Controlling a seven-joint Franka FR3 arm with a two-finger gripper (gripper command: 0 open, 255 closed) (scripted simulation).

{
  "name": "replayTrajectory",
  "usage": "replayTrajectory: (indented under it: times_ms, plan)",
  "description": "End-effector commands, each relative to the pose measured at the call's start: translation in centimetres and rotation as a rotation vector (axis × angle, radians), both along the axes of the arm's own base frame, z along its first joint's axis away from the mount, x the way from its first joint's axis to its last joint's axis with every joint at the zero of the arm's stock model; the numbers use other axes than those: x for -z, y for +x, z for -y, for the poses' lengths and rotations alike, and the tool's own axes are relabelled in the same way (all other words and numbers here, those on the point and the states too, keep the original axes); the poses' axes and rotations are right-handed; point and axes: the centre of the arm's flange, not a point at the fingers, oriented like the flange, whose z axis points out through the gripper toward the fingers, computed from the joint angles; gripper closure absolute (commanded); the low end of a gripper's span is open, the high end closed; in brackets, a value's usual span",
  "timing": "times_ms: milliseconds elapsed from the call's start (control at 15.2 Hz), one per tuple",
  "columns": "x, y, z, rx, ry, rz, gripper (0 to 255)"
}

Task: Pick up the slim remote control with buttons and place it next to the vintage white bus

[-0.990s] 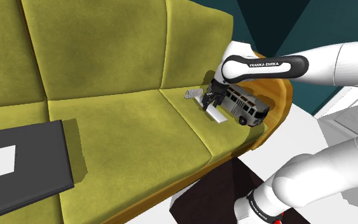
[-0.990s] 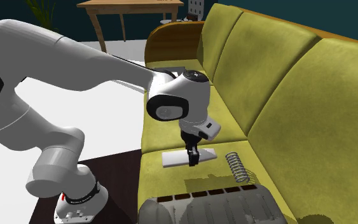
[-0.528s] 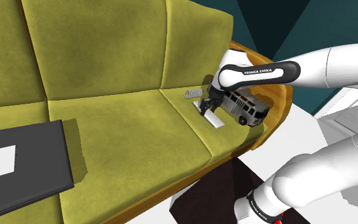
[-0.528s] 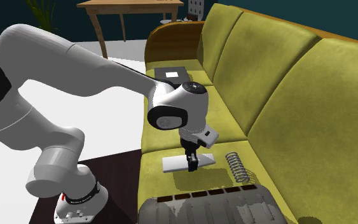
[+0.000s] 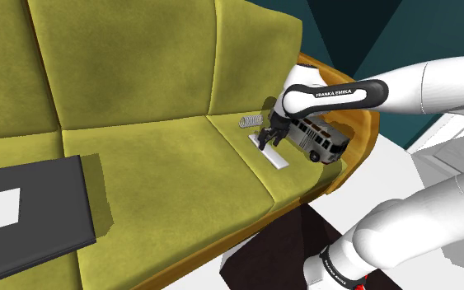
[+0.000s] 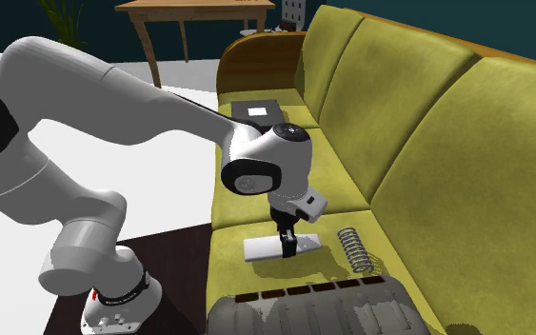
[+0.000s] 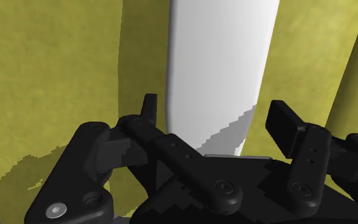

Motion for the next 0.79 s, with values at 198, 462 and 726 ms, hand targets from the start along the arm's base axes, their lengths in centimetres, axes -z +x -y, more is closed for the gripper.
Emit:
replayTrajectory:
  times_ms: [198, 462, 726]
  plan:
    - [0.0, 0.0, 0.0, 0.0, 0.0, 0.0, 0]
    - [-4.0, 0.0, 0.0, 0.0, 0.0, 0.0, 0]
    - [-5.0, 0.0, 0.0, 0.0, 0.0, 0.0, 0]
